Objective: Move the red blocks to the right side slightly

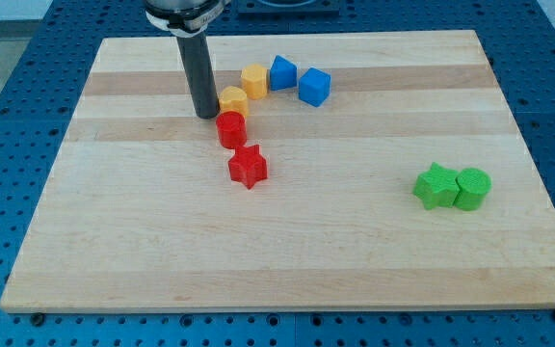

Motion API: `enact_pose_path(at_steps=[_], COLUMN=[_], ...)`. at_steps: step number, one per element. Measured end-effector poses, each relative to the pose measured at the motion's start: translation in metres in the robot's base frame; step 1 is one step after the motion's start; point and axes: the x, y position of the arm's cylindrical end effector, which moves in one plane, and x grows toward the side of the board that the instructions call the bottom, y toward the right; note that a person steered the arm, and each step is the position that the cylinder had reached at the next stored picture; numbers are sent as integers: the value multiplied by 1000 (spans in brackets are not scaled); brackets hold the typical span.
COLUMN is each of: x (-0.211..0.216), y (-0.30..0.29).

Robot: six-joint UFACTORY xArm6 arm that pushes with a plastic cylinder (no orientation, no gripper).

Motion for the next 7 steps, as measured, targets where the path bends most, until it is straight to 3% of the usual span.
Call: enact_pose_path(at_steps=[3,7], x=[26,30], y=[-7,1])
